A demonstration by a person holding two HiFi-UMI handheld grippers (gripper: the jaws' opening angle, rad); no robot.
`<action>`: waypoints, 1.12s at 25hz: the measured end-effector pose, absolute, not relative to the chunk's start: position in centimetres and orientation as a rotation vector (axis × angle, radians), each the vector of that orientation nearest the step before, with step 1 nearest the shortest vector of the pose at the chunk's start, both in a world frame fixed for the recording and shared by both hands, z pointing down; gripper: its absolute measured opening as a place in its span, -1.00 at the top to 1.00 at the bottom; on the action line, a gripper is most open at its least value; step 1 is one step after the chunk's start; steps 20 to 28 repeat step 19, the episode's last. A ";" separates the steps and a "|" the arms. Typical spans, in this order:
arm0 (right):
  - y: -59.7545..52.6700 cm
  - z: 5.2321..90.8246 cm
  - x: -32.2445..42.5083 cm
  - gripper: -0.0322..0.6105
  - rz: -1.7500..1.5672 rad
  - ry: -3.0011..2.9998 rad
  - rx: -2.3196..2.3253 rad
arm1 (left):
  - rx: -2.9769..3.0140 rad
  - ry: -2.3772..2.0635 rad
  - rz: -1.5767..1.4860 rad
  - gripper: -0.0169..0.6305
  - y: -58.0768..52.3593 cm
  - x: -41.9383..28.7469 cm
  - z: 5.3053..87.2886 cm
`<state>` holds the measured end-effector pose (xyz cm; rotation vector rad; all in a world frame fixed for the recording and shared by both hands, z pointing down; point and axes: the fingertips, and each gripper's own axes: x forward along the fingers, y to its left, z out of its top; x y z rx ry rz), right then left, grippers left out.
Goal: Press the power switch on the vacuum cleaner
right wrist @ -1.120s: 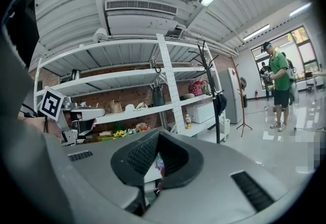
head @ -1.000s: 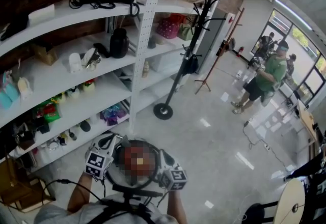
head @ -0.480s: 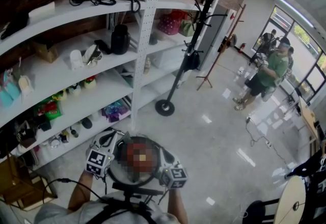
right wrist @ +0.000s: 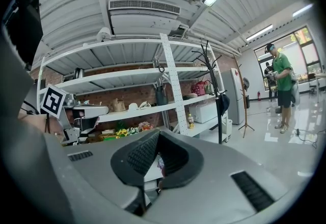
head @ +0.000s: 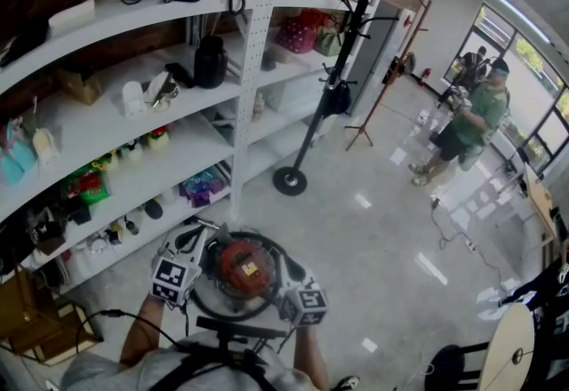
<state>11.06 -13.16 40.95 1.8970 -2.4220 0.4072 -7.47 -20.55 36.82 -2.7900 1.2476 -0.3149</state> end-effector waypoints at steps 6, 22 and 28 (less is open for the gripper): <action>-12.9 40.8 11.2 0.86 0.405 -2.417 1.903 | -2.790 1.246 -0.304 0.93 -20.3 -7.4 36.6; -12.2 41.3 11.5 0.87 0.414 -2.411 1.896 | -2.796 1.243 -0.321 0.93 -19.6 -7.0 36.8; -12.2 41.3 11.5 0.87 0.414 -2.411 1.896 | -2.796 1.243 -0.321 0.93 -19.6 -7.0 36.8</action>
